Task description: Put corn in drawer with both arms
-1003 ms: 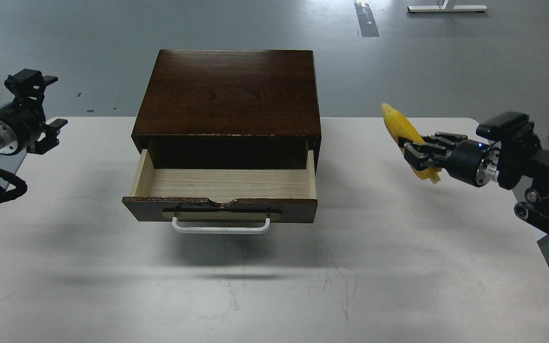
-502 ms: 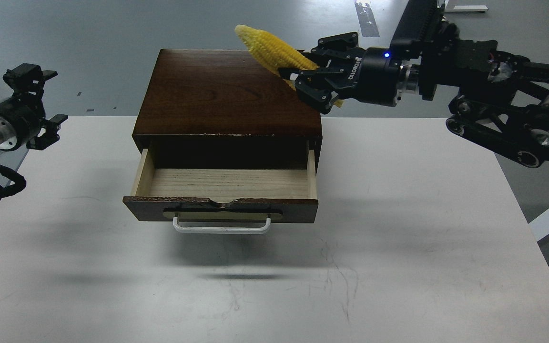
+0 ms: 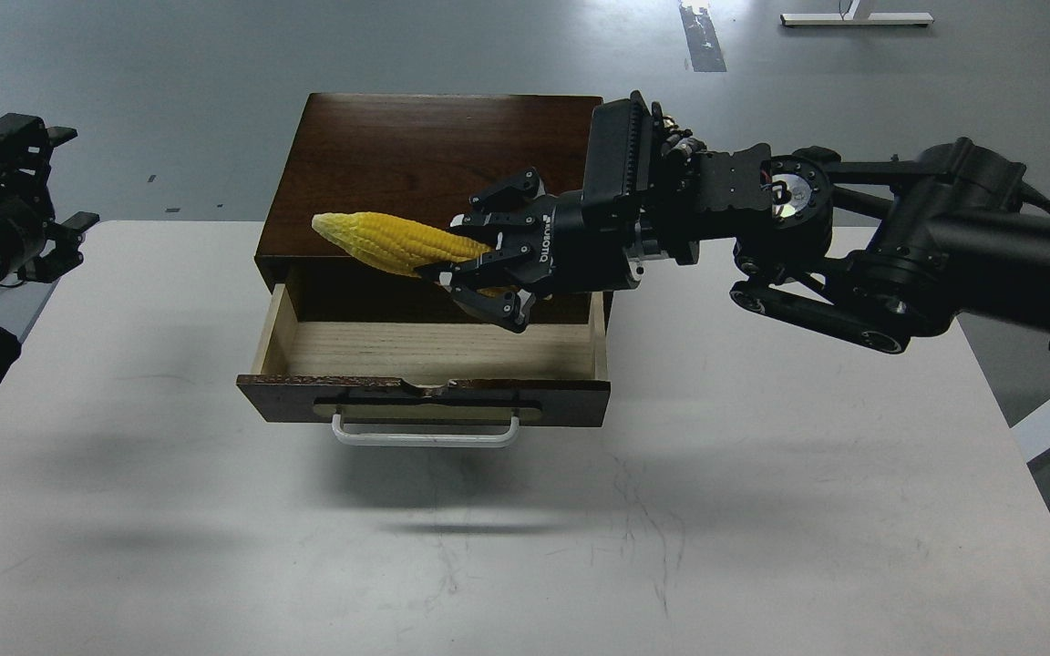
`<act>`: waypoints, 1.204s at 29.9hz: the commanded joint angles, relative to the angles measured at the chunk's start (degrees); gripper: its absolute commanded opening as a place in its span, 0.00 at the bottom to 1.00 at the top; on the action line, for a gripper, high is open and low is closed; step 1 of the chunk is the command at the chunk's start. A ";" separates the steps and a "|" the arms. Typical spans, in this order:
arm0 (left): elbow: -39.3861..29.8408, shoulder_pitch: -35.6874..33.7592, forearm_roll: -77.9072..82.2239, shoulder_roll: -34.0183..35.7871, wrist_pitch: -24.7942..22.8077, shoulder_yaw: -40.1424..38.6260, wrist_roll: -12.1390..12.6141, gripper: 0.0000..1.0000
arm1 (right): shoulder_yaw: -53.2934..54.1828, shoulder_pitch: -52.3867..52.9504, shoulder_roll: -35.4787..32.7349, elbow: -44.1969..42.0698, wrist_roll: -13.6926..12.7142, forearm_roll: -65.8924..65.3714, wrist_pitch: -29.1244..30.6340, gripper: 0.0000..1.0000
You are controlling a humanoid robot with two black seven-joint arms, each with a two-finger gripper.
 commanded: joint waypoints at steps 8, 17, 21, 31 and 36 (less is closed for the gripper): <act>-0.16 0.00 0.01 0.33 -0.04 0.02 -0.02 0.99 | 0.02 -3.76 0.98 -0.41 -0.01 0.27 -4.34 1.00; -0.16 0.09 0.02 0.24 -0.04 0.02 -0.02 0.98 | 0.19 -4.29 1.06 -0.41 -0.15 0.35 -4.34 1.00; -0.16 0.09 -0.07 0.24 -0.22 0.02 0.07 0.99 | 4.67 -4.28 1.59 -1.12 -0.59 3.16 -4.60 1.00; -0.16 0.00 -0.25 0.33 -1.97 -0.07 0.15 0.98 | 16.19 -4.20 -5.67 -1.38 -5.24 48.71 0.48 1.00; -0.16 0.09 -0.42 0.41 -4.00 -1.21 0.15 0.99 | 16.72 -6.65 -14.22 -2.52 -7.53 70.90 7.52 1.00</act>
